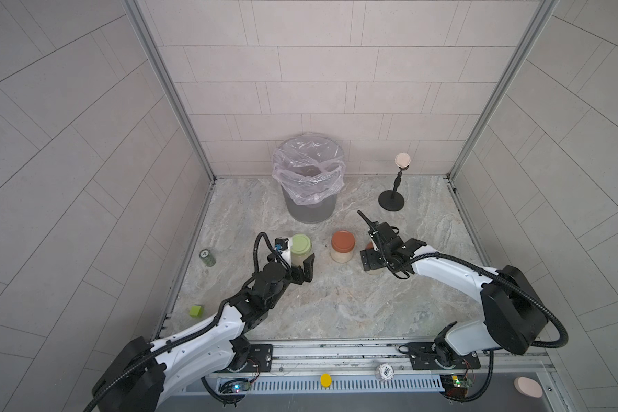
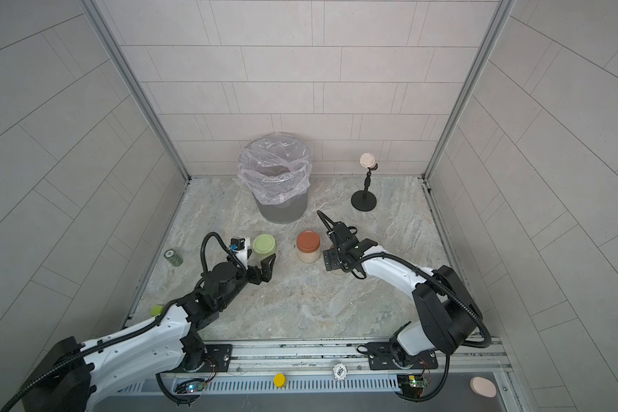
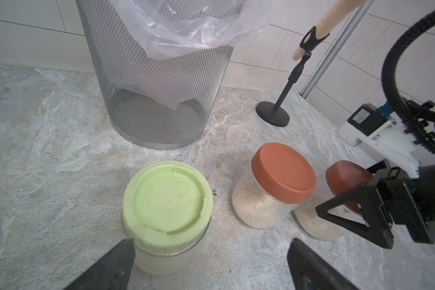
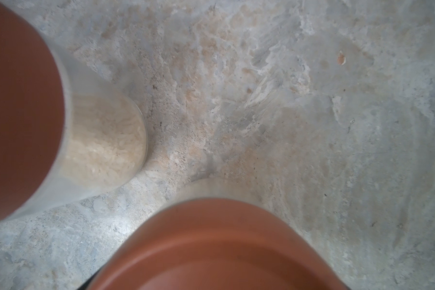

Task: Empty moldy rice from jars
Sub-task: Pick up the jar from the center of the board.

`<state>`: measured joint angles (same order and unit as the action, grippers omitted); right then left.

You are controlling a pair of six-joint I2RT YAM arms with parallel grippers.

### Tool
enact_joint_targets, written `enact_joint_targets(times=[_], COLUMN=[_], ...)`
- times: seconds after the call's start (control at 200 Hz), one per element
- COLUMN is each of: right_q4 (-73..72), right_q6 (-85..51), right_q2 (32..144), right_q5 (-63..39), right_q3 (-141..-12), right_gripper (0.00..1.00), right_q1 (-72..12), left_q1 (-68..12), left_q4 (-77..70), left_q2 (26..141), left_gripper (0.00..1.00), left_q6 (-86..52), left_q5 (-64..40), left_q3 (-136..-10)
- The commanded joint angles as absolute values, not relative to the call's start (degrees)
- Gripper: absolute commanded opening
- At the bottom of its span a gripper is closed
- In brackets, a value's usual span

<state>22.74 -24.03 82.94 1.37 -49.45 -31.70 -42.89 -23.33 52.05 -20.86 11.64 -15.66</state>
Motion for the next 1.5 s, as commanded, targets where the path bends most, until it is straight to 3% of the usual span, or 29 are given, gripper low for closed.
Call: enact_joint_targets(times=[0.0, 0.245, 0.545, 0.791, 1.126, 1.496], right_q4=[22.6, 27.2, 38.8, 36.6, 39.4, 40.7], right_q6=[-24.1, -25.1, -28.0, -31.0, -33.5, -33.3], right_q2=[79.0, 73.9, 64.1, 58.3, 62.1, 68.8], right_q5=[1.4, -1.7, -8.5, -13.7, -21.4, -27.8], right_q3=[-49.7, -51.3, -56.9, -58.6, -66.0, -71.0], right_gripper=[0.45, 0.44, 0.45, 0.45, 0.43, 0.44], right_q1=[-31.3, -31.2, -31.2, -31.2, -31.3, -32.7], left_q1=[-43.2, -43.7, -50.9, -53.7, -59.7, -59.8], left_q4=[-23.9, -24.9, -25.8, -25.7, -30.8, -39.6], left_q2=[53.0, 56.9, 57.6, 59.1, 66.8, 74.5], left_gripper=[1.00, 1.00, 1.00, 1.00, 1.00, 1.00], left_q6=[-19.4, -19.2, -8.6, -3.5, 3.0, 5.4], left_q5=[9.8, 5.4, 9.5, 6.5, 3.8, 3.6], left_q3=[-16.4, -20.4, -22.8, -26.3, -31.2, -32.4])
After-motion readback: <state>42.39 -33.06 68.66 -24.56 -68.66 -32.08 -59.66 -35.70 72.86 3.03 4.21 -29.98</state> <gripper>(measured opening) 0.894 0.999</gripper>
